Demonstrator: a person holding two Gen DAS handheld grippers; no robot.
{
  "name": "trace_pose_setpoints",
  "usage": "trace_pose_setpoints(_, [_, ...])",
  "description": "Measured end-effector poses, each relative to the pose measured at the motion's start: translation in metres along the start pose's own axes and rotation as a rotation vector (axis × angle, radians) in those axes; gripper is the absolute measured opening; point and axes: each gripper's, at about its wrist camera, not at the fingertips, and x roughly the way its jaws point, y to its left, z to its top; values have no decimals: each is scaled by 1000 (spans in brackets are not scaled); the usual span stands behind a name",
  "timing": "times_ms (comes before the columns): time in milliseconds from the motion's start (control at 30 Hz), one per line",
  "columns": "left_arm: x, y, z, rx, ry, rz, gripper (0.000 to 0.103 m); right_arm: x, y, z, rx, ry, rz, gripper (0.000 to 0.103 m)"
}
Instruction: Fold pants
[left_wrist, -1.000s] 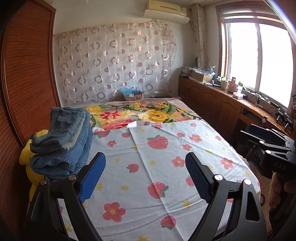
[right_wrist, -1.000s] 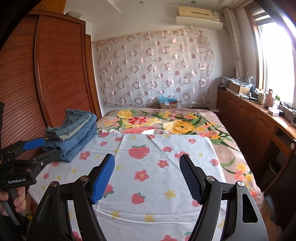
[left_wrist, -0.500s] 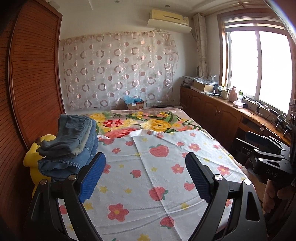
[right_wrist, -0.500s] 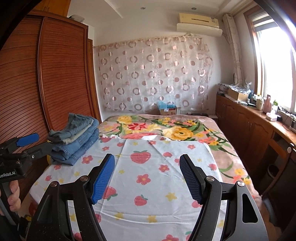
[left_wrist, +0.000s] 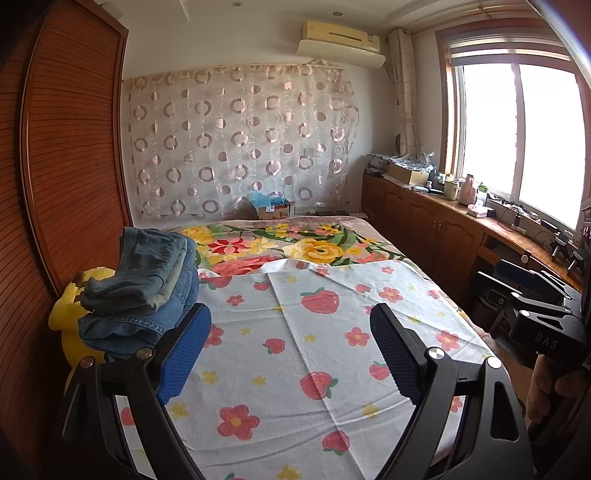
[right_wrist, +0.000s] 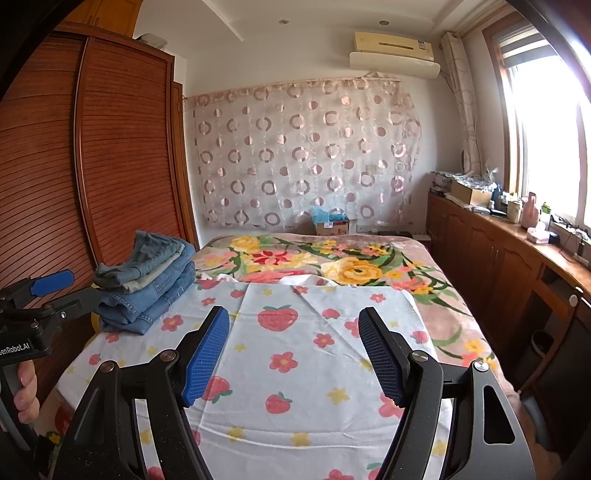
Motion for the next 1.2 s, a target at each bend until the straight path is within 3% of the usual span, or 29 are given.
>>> trace_pose_setpoints(1200, [-1,2,0,-1,-2,0,88,3,0,-1,5,-5,5,74])
